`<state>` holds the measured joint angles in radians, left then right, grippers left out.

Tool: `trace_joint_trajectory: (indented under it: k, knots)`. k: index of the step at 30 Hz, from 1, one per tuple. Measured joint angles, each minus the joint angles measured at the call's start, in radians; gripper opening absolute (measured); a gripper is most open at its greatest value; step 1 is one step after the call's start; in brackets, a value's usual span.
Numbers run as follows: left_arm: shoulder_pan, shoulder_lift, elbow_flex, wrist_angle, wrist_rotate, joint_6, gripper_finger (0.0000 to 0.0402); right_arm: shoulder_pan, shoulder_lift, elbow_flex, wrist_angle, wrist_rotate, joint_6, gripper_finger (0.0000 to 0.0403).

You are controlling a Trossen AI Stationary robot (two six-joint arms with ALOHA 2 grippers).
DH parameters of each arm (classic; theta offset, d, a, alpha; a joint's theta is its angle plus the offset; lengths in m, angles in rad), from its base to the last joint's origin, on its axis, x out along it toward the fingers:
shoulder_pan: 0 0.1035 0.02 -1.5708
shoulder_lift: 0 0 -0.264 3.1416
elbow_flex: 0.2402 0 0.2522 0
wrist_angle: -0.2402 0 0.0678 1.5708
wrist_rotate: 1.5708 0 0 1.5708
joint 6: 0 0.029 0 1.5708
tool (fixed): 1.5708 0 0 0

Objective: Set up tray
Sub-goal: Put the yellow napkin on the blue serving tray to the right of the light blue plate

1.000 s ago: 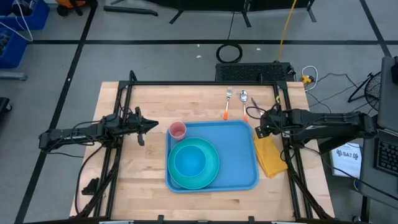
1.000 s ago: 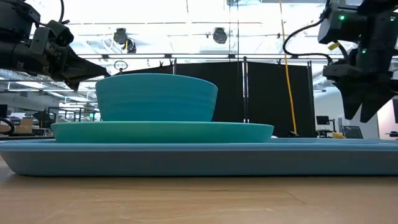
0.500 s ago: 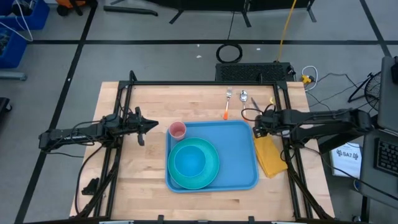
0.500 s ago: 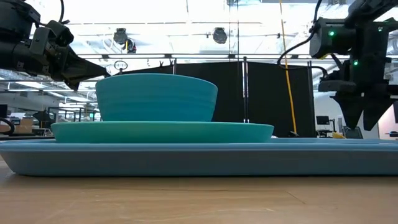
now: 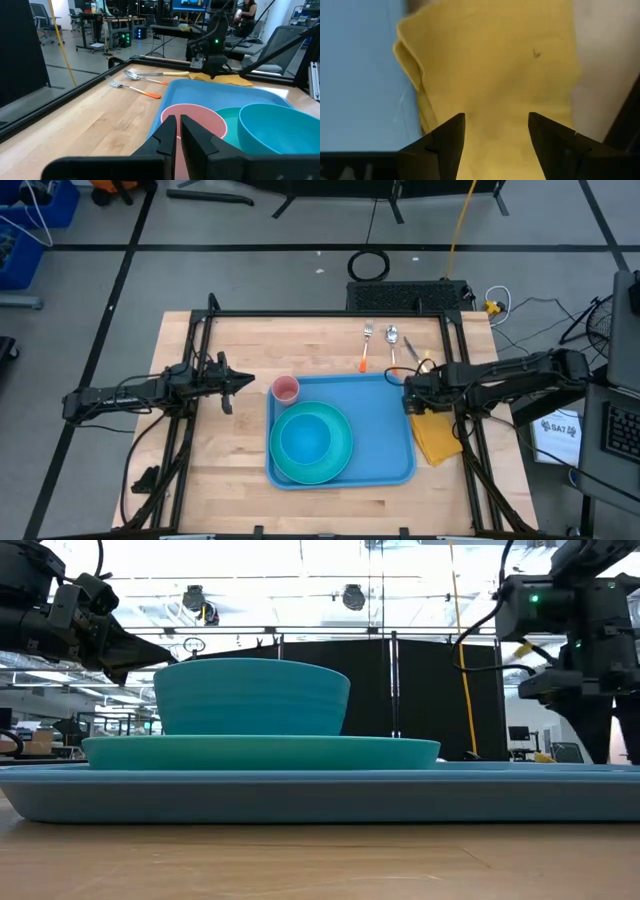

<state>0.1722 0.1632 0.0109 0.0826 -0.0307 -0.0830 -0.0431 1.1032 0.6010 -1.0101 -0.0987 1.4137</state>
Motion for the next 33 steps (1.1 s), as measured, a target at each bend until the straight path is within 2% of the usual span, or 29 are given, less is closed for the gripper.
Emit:
trace_joint_trajectory:
  k: [5,8,11,17,19,25,30,33]
  knots:
    - [0.0,0.0,0.0,-0.001,0.0,0.0,0.0026,0.01,-0.001,0.001,-0.007,0.116,0.028,0.0208]
    - [0.0,0.0,0.0,-0.002,-0.001,0.0,0.0026,0.014,-0.001,0.001,-0.005,0.138,0.025,0.019]
    - [0.0,0.0,0.0,-0.002,-0.001,0.0,0.0026,0.023,-0.001,0.001,-0.003,0.12,0.019,0.0147]
    - [0.0,0.0,0.0,-0.002,-0.001,0.0,0.0026,0.073,-0.001,0.001,-0.007,0.071,0.043,0.0028]
    - [0.0,0.0,0.0,-0.002,-0.001,0.0,0.0026,0.093,-0.001,0.001,-0.009,0.071,0.059,0.0008]
    - [0.0,0.0,0.0,-0.003,-0.002,0.0,0.0026,0.118,-0.001,0.002,-0.019,0.125,0.113,0.0019]
    - [0.0,0.0,0.0,-0.003,-0.002,0.0,0.0026,0.118,0.015,0.0,-0.019,0.15,0.127,0.0003]
    - [0.0,0.0,0.0,-0.003,-0.003,0.0,0.0026,0.117,0.027,-0.031,0.04,0.15,0.115,0.0015]
